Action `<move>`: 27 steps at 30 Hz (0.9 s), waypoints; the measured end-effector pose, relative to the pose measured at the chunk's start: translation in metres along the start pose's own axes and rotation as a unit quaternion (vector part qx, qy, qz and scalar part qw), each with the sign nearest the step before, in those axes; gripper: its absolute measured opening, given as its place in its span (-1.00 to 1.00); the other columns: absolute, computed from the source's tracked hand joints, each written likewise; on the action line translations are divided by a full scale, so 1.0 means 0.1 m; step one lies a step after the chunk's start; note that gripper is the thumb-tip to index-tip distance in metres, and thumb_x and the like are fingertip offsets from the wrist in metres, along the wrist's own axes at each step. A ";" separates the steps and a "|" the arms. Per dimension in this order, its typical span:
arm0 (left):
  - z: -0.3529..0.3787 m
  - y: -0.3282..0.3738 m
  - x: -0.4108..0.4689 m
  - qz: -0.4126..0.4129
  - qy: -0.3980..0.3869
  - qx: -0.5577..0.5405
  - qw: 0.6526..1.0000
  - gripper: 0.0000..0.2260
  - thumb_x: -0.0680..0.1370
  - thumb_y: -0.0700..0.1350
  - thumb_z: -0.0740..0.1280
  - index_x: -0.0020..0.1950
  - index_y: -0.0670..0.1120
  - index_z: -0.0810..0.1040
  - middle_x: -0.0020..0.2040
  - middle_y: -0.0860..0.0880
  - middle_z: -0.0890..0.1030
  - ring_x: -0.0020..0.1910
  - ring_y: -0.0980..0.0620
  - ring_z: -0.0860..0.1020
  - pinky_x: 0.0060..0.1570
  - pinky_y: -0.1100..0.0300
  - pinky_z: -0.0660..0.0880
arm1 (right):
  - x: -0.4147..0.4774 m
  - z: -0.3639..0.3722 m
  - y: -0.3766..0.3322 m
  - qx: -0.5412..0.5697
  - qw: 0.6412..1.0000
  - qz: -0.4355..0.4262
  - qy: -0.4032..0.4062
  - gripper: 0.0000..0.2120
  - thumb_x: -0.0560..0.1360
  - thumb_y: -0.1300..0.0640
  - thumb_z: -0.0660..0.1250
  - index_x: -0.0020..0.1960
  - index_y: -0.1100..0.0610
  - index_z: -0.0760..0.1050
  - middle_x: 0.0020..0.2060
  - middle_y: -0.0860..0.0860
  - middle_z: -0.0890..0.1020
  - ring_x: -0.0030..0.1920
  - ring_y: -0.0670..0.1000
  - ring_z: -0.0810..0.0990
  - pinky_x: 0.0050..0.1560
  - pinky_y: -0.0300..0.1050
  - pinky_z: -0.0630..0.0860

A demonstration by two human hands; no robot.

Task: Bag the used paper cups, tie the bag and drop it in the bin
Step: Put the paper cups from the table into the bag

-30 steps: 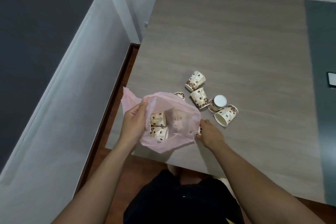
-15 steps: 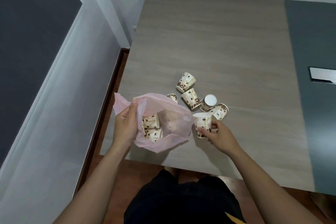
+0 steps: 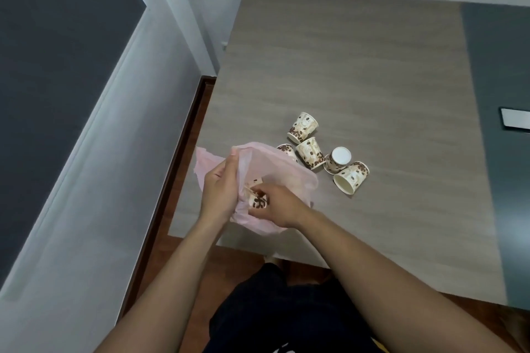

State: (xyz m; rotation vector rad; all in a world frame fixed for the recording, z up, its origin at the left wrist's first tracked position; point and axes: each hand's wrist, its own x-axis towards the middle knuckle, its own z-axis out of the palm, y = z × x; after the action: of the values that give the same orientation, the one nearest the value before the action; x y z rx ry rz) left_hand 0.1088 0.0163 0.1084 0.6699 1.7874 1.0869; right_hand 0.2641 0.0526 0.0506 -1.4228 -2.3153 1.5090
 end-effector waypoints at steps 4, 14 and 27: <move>-0.03 0.16 -0.05 -0.091 -0.029 -0.134 0.986 -0.48 0.59 0.40 0.41 0.12 -0.03 0.84 0.08 -0.21 0.84 0.10 -0.20 0.83 0.14 -0.14 0.76 | 0.11 0.15 -0.11 -0.062 0.998 -0.010 -0.017 -0.76 0.65 0.07 0.49 0.25 0.16 0.69 0.12 0.19 0.75 0.11 0.25 0.70 0.17 0.04 0.59; -0.29 0.13 0.10 -0.077 0.037 -0.166 0.982 -0.67 0.66 0.25 0.43 0.04 0.06 0.88 0.06 -0.10 0.86 0.00 -0.03 0.84 -0.10 0.10 0.72 | -0.36 -0.13 0.63 -0.162 0.967 0.159 -0.112 -0.27 0.61 -0.28 0.43 0.67 0.00 0.37 0.58 0.07 0.53 0.54 0.18 0.52 0.51 0.20 0.49; -0.19 0.01 0.09 -0.052 -0.001 -0.118 0.992 -0.66 0.70 0.34 0.34 0.26 0.24 0.83 0.15 0.02 0.86 0.14 0.00 0.83 0.06 0.05 0.76 | -0.57 -0.57 1.04 -0.049 0.970 0.138 0.196 -0.83 0.68 0.04 0.38 0.01 0.09 0.67 -0.08 -0.03 0.74 -0.07 0.06 0.70 -0.03 -0.04 0.57</move>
State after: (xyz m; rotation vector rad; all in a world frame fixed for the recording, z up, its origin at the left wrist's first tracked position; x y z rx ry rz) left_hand 0.0875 0.0168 0.1088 0.4308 1.6394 1.2021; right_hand 0.3933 0.0646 0.0273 -1.9293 -2.0400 1.0416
